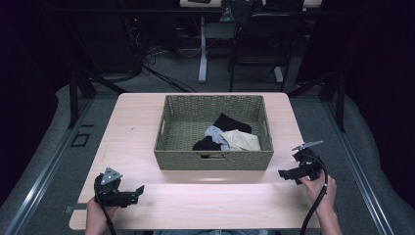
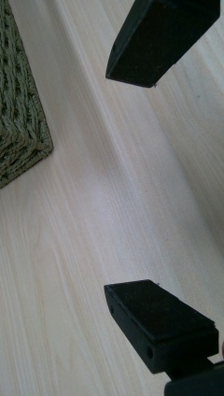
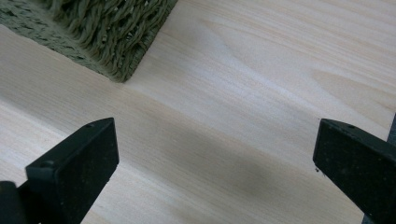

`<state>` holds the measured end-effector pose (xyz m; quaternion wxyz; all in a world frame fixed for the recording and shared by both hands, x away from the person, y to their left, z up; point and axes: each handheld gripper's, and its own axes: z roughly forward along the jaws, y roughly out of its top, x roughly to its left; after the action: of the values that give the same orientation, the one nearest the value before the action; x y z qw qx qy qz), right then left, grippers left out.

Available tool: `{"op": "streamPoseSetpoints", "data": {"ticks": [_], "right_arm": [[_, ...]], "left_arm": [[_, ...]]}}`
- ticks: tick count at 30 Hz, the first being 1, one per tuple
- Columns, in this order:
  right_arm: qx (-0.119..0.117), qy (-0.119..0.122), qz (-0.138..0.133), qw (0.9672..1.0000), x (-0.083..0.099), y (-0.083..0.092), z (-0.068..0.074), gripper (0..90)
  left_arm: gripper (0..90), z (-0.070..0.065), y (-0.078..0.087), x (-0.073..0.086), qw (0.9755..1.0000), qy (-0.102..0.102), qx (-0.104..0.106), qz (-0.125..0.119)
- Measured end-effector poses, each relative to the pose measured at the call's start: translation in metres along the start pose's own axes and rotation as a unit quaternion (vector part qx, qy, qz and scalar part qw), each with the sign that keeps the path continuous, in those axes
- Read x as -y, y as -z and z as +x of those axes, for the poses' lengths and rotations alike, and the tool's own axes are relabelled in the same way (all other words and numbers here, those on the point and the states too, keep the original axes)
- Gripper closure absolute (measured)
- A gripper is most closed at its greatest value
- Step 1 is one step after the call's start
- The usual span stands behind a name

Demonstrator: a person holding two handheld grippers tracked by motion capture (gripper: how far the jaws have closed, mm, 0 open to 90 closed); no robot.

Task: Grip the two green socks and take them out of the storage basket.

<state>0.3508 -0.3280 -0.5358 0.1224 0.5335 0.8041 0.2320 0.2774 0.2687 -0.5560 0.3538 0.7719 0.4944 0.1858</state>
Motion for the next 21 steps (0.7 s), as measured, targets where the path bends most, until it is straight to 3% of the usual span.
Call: {"op": "streamPoseSetpoints", "data": {"ticks": [13, 17, 21], "right_arm": [[-0.009, 0.000, 0.003, 1.0000, -0.004, 0.005, -0.001, 0.0], [-0.006, 0.013, 0.000, 0.9999, -0.006, 0.008, -0.001, 0.0], [-0.021, 0.010, -0.001, 0.9997, -0.009, 0.012, 0.000, 0.0]], "left_arm": [[0.9, 0.000, -0.001, 0.000, 1.0000, 0.001, 0.001, 0.000], [0.9, 0.001, -0.001, 0.000, 1.0000, 0.000, 0.002, 0.000], [0.9, 0.000, -0.002, -0.001, 1.0000, -0.002, 0.001, -0.001]]}}
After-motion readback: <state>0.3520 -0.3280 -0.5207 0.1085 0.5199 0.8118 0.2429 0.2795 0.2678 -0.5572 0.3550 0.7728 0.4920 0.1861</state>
